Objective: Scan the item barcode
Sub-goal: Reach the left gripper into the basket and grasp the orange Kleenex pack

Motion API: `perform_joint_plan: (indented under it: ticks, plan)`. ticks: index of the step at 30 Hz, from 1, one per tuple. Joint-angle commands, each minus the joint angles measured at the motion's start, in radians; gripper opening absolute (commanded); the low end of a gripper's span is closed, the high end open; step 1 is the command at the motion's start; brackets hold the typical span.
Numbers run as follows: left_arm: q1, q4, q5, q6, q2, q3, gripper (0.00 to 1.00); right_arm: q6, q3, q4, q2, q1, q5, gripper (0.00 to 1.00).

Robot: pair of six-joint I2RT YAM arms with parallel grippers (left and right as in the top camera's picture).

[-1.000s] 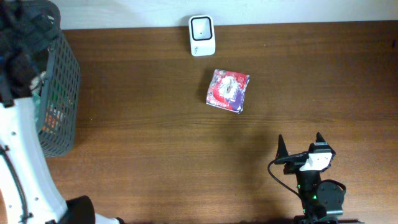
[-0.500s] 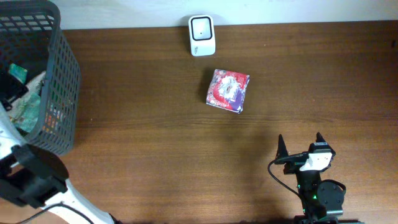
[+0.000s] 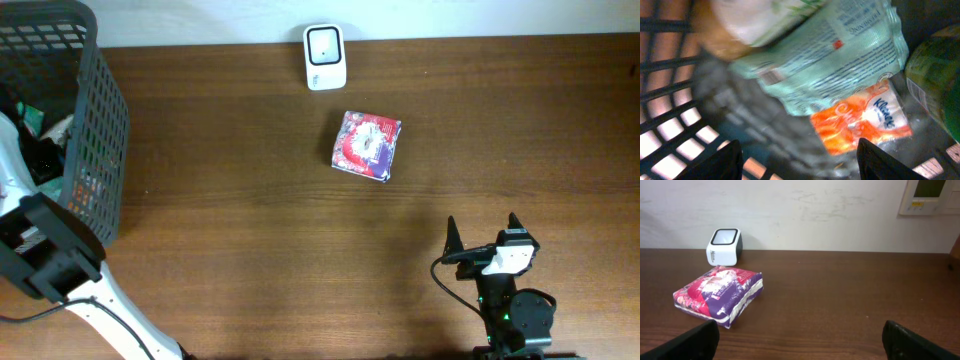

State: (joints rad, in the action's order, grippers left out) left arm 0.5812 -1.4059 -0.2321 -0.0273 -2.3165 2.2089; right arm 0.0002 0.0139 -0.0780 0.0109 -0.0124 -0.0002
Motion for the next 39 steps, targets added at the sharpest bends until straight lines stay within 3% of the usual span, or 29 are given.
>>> perform_joint_plan:
  ticks: [1,4,9,14,15,19,21,26,29,30,33,34,39]
  plan:
    - [0.005,0.002,0.053,0.086,-0.049,0.0,0.73,0.004,-0.008,-0.002,-0.005,0.007,0.005,0.99]
    - [0.005,0.023,0.053,0.113,-0.059,0.0,0.73,0.004,-0.008,-0.002,-0.005,0.007,0.005,0.99]
    - [0.006,0.063,0.053,0.138,-0.087,0.0,0.65,0.004,-0.008,-0.002,-0.005,0.007,0.005,0.99]
    - [0.006,0.063,0.047,0.138,-0.141,0.0,0.66,0.004,-0.008,-0.002,-0.005,0.007,0.005,0.99]
    - [0.006,0.064,0.028,0.138,-0.141,0.0,0.63,0.004,-0.008,-0.002,-0.005,0.007,0.005,0.99]
    - [0.006,0.061,0.001,0.137,-0.14,0.006,0.14,0.004,-0.008,-0.002,-0.005,0.007,0.005,0.99]
    - [0.006,0.035,0.001,0.132,-0.14,0.039,0.0,0.004,-0.008,-0.002,-0.005,0.007,0.005,0.99]
    - [0.011,-0.098,0.008,0.011,-0.127,0.291,0.0,0.004,-0.008,-0.002,-0.005,0.007,0.005,0.99]
    - [0.011,-0.117,0.046,0.012,-0.108,0.334,0.0,0.004,-0.008,-0.002,-0.005,0.007,0.005,0.99]
    - [0.011,-0.117,0.09,0.013,-0.108,0.333,0.04,0.004,-0.008,-0.002,-0.005,0.007,0.005,0.99]
    - [0.011,-0.071,0.191,0.146,-0.108,0.246,0.45,0.004,-0.008,-0.002,-0.005,0.007,0.005,0.98]
    - [0.011,-0.051,0.191,0.182,-0.108,0.209,0.52,0.004,-0.008,-0.002,-0.005,0.007,0.005,0.99]
    - [0.014,0.086,0.039,0.291,-0.108,0.013,0.55,0.004,-0.008,-0.002,-0.005,0.007,0.005,0.99]
